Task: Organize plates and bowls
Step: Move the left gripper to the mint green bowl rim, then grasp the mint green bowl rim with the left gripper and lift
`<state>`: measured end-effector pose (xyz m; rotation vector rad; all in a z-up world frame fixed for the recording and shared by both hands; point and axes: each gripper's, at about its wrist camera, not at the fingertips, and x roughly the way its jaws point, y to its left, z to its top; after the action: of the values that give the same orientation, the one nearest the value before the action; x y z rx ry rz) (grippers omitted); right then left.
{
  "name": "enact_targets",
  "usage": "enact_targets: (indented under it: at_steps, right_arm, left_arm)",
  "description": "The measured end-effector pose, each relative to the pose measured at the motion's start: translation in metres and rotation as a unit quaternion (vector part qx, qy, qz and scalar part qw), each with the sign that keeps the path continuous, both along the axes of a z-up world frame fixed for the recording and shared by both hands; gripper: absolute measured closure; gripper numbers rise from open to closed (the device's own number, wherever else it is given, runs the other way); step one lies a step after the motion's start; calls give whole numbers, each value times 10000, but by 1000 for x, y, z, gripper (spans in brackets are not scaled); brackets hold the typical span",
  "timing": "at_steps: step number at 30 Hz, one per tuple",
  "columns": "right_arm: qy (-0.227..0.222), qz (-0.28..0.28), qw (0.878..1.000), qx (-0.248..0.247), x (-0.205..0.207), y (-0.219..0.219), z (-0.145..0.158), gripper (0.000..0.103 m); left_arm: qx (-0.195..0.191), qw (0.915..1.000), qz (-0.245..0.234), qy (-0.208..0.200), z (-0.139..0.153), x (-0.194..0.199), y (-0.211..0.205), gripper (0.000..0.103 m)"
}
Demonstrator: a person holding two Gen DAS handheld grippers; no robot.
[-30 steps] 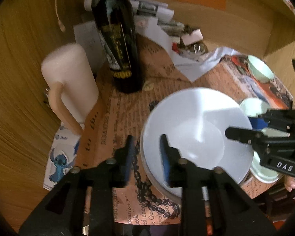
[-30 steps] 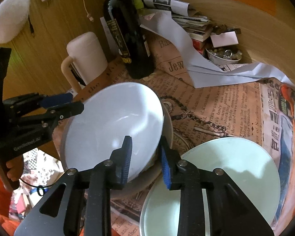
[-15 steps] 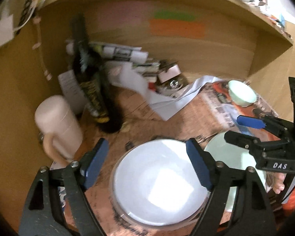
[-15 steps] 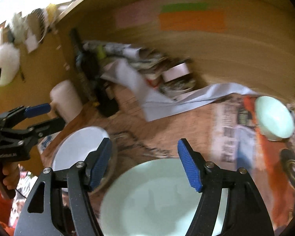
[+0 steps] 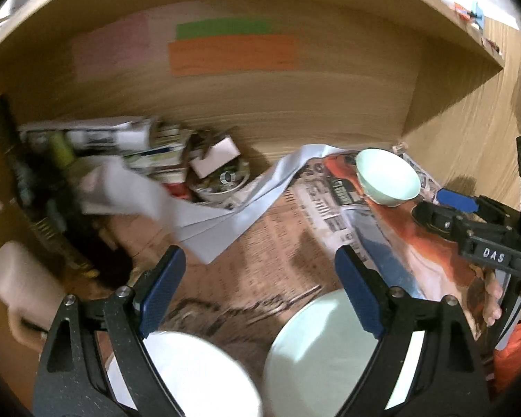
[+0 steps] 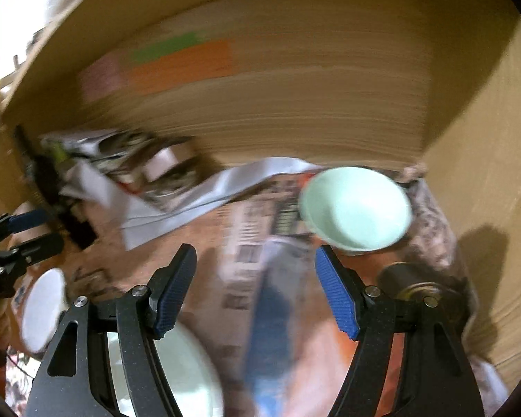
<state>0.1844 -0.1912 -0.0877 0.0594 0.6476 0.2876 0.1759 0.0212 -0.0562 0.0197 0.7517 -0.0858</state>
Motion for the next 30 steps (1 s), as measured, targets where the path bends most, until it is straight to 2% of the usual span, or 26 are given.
enact_targets:
  at_steps: [7, 15, 20, 22, 26, 30]
  right_arm:
    - [317, -725, 9968, 53, 40, -55, -18, 35]
    - [902, -1252, 9880, -103, 91, -84, -56, 35]
    - [1370, -1154, 9838, 112, 113, -92, -72, 55]
    - [1463, -1145, 9826, 68, 118, -92, -77, 72]
    - [1423, -1138, 9833, -26, 118, -88, -80, 74]
    - [1437, -871, 9858, 9, 112, -82, -78, 77]
  left_arm:
    - [131, 9991, -298, 265, -11, 46, -35, 14]
    - [354, 9959, -500, 665, -36, 99, -63, 14]
    - [415, 9932, -580, 918, -49, 121, -73, 14]
    - [414, 9925, -626, 960, -52, 126, -75, 14]
    - [423, 9912, -702, 1039, -57, 134, -82, 14]
    - [441, 9903, -723, 1100, -61, 141, -86, 14]
